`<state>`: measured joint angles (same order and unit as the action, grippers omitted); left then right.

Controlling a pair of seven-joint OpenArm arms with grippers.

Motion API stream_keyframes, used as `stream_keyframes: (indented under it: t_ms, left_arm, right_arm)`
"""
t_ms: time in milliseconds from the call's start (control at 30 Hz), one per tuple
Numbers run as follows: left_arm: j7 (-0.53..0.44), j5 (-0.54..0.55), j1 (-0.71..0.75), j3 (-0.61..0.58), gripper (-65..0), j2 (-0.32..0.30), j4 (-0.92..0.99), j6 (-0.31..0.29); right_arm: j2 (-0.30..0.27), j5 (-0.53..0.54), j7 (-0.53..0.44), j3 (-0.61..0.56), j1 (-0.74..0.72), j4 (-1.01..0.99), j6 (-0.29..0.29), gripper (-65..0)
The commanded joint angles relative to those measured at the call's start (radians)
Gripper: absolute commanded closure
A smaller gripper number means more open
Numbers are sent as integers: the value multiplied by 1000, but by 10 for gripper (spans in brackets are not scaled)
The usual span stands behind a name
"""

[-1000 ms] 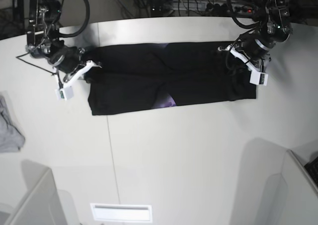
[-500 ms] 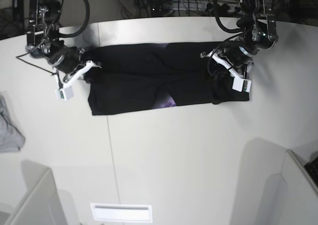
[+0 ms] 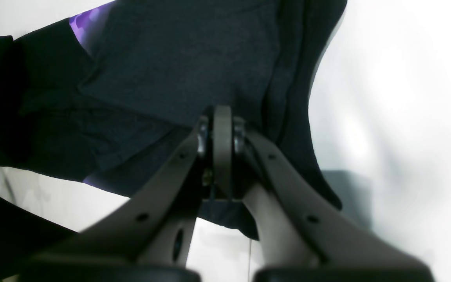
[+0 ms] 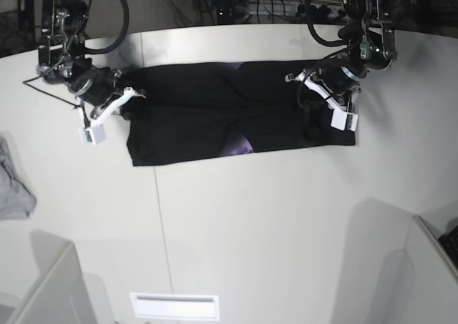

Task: Fold the T-shirt properly
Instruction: 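Fold the other strip end inward with the left gripper toward the right gripper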

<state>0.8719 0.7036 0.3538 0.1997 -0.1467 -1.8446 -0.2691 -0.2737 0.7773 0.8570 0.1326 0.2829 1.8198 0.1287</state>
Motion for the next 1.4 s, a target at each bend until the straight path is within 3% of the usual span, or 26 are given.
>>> stream_keyframes:
  t_ms: [0,267,367,467,1367]
  left_arm:
    - [-15,14,-3,2,0,-4,0,-9]
    - [-16,14,-3,7,0,-3,27,-9]
    - [-20,14,-3,8,-31,-1,21,-11]
    - [-21,14,-19,13,0,12,21,-11]
    - [-16,9,-74,2,0,46,30,-9]
  right_arm:
    - [-9,9,-17,6,-9,21,6,0]
    - [-9,9,-17,6,-9,21,6,0]
    - [-9,9,-17,6,-7,21,6,0]
    - [-9,9,-17,6,-7,21,6,0]
    - [-11,9,-17,6,-14,19,6,0]
